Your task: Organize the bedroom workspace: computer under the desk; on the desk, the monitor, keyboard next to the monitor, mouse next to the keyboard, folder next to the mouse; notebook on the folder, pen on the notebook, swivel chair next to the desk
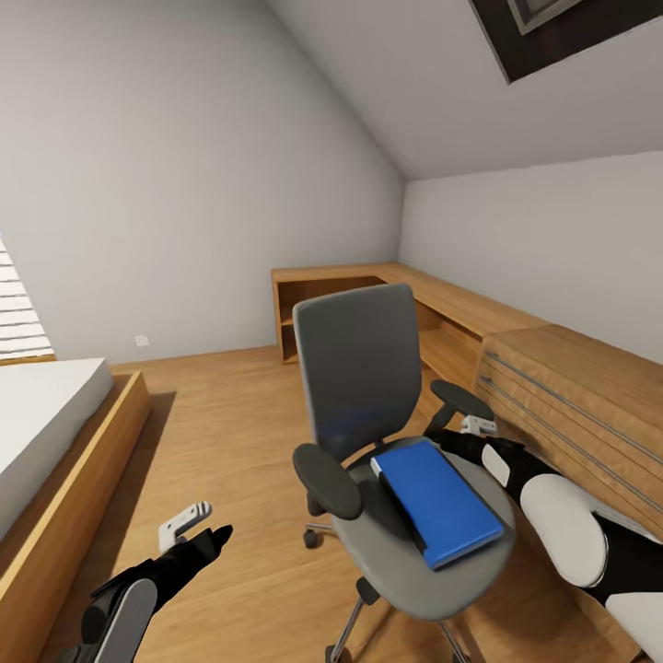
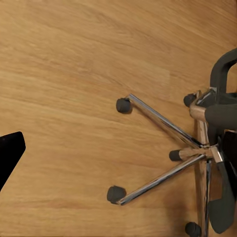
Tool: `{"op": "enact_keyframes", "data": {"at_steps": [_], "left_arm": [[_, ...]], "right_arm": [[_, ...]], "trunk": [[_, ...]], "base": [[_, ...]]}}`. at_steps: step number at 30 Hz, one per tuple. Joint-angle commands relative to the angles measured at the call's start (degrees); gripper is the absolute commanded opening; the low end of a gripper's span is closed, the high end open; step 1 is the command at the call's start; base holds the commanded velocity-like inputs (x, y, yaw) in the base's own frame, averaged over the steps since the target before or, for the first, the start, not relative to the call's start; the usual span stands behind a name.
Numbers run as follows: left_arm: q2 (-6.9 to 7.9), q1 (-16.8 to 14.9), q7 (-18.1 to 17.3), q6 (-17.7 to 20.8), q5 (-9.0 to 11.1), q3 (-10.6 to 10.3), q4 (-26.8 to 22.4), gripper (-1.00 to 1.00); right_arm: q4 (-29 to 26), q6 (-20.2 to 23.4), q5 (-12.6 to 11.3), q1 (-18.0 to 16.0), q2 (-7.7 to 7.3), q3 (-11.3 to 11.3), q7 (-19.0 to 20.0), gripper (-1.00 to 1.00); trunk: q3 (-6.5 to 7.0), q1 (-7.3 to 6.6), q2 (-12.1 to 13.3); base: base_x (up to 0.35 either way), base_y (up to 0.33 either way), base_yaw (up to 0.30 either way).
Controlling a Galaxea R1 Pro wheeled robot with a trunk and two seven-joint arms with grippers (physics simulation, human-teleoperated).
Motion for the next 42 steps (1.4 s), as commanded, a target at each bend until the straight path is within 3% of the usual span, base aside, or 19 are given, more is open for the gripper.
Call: {"op": "enact_keyframes", "data": {"at_steps": [1, 20, 25, 42], "left_arm": [[0.01, 0.0, 0.5, 0.2, 0.6, 0.0, -0.1, 1.0], [0.3, 0.0, 0.6, 0.2, 0.5, 0.3, 0.0, 1.0], [0.2, 0.0, 0.7, 0.2, 0.8, 2.9, -0.1, 1.0], [0.06, 0.0, 0.7, 0.2, 0.8, 3.4, -0.2, 1.0]], "right_arm": [[-0.1, 0.3, 0.6, 0.2, 0.12, -0.5, 0.3, 1.0], [0.7, 0.2, 0.7, 0.8, 0.27, -0.5, 0.2, 1.0], [0.7, 0.2, 0.8, 0.9, 0.26, -0.5, 0.2, 1.0], [0.7, 0.2, 0.9, 0.9, 0.14, -0.5, 0.3, 1.0]], "trunk": [[-0.06, 0.0, 0.0], [-0.06, 0.0, 0.0], [-0.06, 0.0, 0.0], [-3.11, 3.73, -6.8]], "base": [[0.02, 0.0, 0.0], [0.128, 0.0, 0.0], [0.016, 0.0, 0.0], [0.0, 0.0, 0.0]]}}
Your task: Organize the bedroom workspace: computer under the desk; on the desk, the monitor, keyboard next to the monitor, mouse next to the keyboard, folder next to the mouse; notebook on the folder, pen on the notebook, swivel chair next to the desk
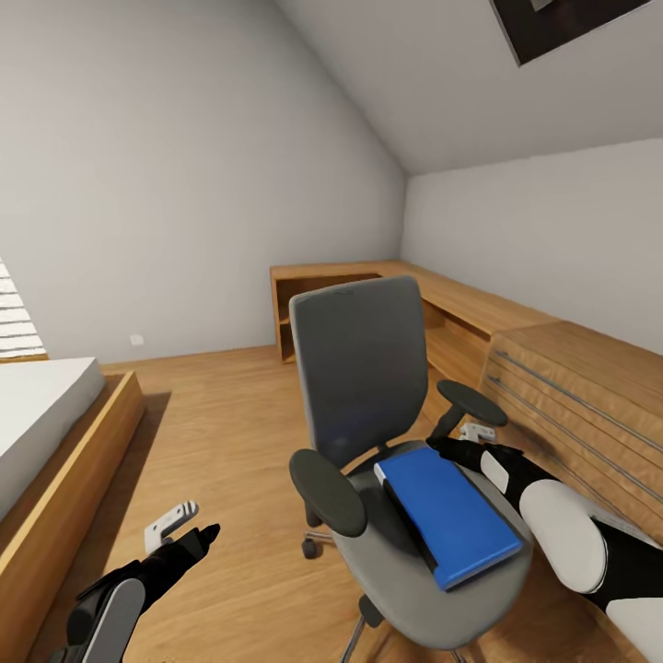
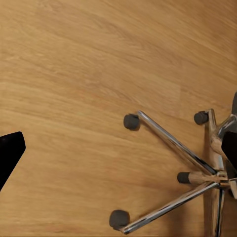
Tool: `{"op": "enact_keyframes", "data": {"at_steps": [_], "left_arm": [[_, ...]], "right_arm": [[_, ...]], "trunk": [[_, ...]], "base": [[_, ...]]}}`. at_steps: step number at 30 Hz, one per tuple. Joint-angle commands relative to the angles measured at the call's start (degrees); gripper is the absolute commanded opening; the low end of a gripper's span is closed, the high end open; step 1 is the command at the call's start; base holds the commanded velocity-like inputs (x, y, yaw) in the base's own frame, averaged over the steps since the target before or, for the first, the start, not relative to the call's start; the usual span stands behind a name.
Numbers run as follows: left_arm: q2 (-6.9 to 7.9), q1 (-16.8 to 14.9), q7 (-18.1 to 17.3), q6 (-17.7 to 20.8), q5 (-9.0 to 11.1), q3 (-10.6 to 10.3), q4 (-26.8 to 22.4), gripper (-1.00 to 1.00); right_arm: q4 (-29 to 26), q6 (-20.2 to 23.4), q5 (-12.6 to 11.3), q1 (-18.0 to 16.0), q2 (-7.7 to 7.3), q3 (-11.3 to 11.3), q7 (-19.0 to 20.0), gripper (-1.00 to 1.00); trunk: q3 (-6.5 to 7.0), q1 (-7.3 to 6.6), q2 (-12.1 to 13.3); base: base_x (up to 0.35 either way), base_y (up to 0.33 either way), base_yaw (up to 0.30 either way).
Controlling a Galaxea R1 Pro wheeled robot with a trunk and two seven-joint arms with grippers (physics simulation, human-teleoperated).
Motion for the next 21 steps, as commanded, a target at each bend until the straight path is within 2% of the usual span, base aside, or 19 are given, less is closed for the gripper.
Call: {"op": "enact_keyframes", "data": {"at_steps": [1, 14, 21], "left_arm": [[-0.01, 0.0, 0.5, 0.2, 0.6, 0.0, -0.1, 1.0], [-0.04, 0.0, 0.2, 0.2, 0.3, -0.3, 0.0, 1.0], [-0.04, 0.0, 0.1, 0.2, 0.4, -0.3, 0.0, 1.0]], "right_arm": [[-0.1, 0.3, 0.6, 0.0, -0.01, -0.5, 0.3, 1.0], [-0.1, 0.3, 0.6, 0.0, -0.05, -0.5, 0.2, 1.0], [-0.1, 0.3, 0.6, 0.0, -0.01, -0.5, 0.2, 1.0]], "trunk": [[-0.24, 0.22, -0.4], [-0.24, 0.22, -0.4], [-0.24, 0.22, -0.4]], "base": [[0.0, 0.0, 0.0], [0.005, 0.0, 0.0], [0.149, 0.0, 0.0]]}}
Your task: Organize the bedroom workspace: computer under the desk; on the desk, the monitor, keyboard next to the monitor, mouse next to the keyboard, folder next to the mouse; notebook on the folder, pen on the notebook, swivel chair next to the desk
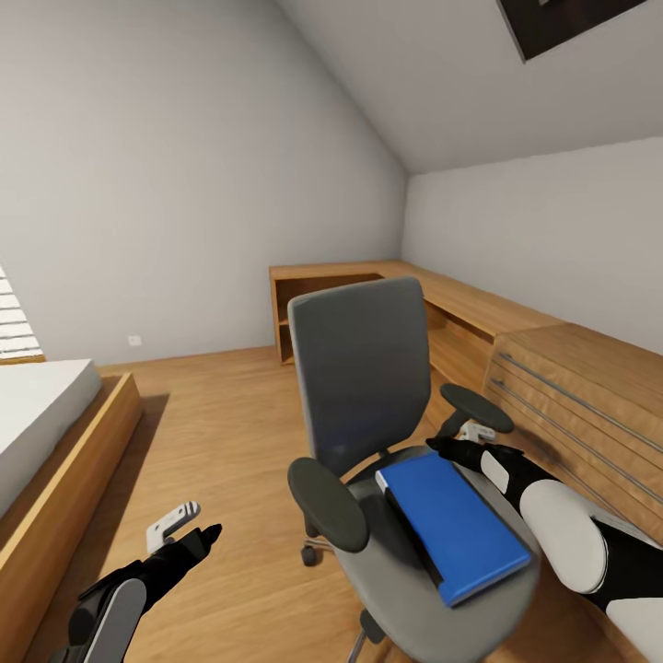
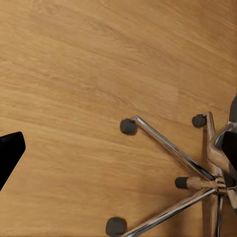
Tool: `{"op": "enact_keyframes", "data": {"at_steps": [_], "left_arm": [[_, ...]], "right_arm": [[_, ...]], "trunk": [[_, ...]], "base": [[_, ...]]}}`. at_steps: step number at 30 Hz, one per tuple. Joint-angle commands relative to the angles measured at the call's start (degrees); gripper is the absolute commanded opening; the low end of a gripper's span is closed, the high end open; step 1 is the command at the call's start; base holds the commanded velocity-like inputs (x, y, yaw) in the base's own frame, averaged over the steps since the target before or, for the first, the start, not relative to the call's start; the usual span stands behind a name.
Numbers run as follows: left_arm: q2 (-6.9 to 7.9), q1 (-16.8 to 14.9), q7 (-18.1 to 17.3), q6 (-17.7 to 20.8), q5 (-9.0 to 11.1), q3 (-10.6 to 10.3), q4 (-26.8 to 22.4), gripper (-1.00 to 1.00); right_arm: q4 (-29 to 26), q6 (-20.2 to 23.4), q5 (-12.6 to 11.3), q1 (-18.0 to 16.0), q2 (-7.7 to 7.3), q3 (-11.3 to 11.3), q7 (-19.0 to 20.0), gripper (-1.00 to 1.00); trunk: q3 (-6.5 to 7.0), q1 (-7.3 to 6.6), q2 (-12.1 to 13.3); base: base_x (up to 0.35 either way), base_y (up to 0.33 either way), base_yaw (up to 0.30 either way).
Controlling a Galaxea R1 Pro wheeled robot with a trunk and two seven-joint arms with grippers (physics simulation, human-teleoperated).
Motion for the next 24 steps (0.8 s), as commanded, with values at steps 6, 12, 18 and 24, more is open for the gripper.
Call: {"op": "enact_keyframes", "data": {"at_steps": [6, 12, 18, 24], "left_arm": [[0.01, -0.1, 0.5, 0.2, 0.6, 0.0, 0.0, 1.0], [0.01, 0.0, 0.5, 0.2, 0.6, 0.0, 0.0, 1.0], [0.01, -0.1, 0.5, 0.2, 0.6, 0.0, 0.0, 1.0], [0.01, 0.0, 0.4, 0.3, 0.7, -0.1, 0.0, 1.0]], "right_arm": [[-0.1, 0.3, 0.6, 0.2, 0.11, -0.5, 0.3, 1.0], [-0.1, 0.3, 0.6, 0.2, 0.15, -0.5, 0.2, 1.0], [-0.1, 0.3, 0.6, 0.3, 0.1, -0.5, 0.2, 1.0], [-0.1, 0.3, 0.6, 0.3, 0.07, -0.5, 0.2, 1.0]], "trunk": [[-0.06, 0.0, 0.0], [-0.06, 0.0, 0.0], [-0.06, 0.0, 0.0], [-0.06, 0.0, 0.0]], "base": [[0.028, 0.0, 0.0], [0.003, 0.0, 0.0], [0.01, 0.0, 0.0], [0.076, 0.0, 0.0]]}}
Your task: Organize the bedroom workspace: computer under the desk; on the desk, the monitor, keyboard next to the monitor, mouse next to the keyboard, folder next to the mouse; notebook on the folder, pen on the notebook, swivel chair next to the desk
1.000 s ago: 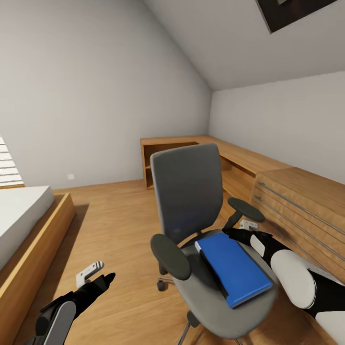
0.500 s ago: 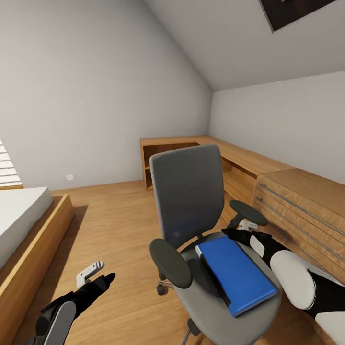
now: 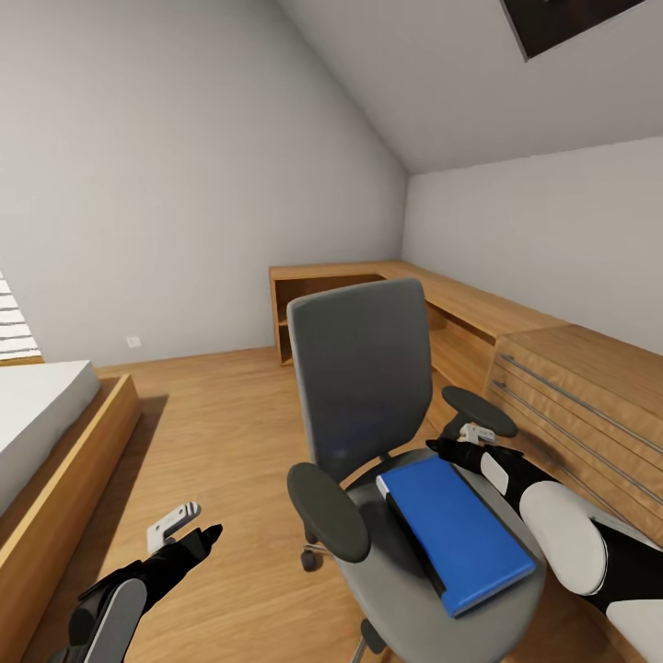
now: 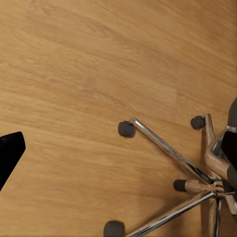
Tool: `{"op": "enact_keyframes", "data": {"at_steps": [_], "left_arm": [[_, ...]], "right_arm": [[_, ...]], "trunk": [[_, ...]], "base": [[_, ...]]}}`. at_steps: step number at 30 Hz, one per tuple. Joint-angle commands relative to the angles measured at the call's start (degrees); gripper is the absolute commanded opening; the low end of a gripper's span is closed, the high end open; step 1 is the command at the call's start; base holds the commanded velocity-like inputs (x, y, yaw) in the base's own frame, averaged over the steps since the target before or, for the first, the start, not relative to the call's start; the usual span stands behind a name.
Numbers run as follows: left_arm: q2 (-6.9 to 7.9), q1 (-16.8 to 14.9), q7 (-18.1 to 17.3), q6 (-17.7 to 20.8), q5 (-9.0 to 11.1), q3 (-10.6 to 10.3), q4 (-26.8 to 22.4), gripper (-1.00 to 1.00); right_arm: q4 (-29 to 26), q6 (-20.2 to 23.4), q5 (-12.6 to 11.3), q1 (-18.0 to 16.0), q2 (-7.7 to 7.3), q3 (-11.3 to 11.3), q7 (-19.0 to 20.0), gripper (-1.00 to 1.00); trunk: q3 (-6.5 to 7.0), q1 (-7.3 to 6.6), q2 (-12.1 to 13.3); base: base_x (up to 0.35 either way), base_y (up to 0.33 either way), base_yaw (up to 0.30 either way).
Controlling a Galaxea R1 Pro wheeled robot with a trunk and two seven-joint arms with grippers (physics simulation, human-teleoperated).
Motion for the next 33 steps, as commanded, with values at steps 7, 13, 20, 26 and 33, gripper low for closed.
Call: {"op": "enact_keyframes", "data": {"at_steps": [7, 13, 20, 26, 33], "left_arm": [[0.01, 0.0, 0.5, 0.4, 0.6, 0.0, -0.1, 1.0], [0.01, -0.1, 0.5, 0.4, 0.7, 0.0, -0.2, 1.0], [0.01, 0.0, 0.5, 0.4, 0.8, 0.0, -0.2, 1.0], [0.01, 0.0, 0.5, 0.4, 0.9, 0.0, -0.2, 1.0], [0.01, 0.0, 0.5, 0.2, 0.7, 0.0, -0.2, 1.0]], "right_arm": [[-0.1, 0.3, 0.6, 0.0, 0.01, -0.5, 0.3, 1.0], [-0.1, 0.3, 0.6, 0.0, 0.01, -0.5, 0.3, 1.0], [-0.1, 0.3, 0.7, 0.0, -0.04, -0.5, 0.3, 1.0], [-0.1, 0.3, 0.7, 0.0, -0.08, -0.5, 0.3, 1.0], [-0.1, 0.3, 0.7, 0.0, -0.08, -0.5, 0.3, 1.0]], "trunk": [[-0.06, -0.01, 0.0], [-0.06, -0.01, 0.0], [-0.96, 1.09, -2.0], [-1.49, 1.75, -3.2], [-2.57, 3.07, -5.6]], "base": [[0.011, 0.0, 0.0], [0.001, 0.0, 0.0], [0.0, 0.0, 0.0], [0.0, 0.0, 0.0], [0.0, 0.0, 0.0]]}}
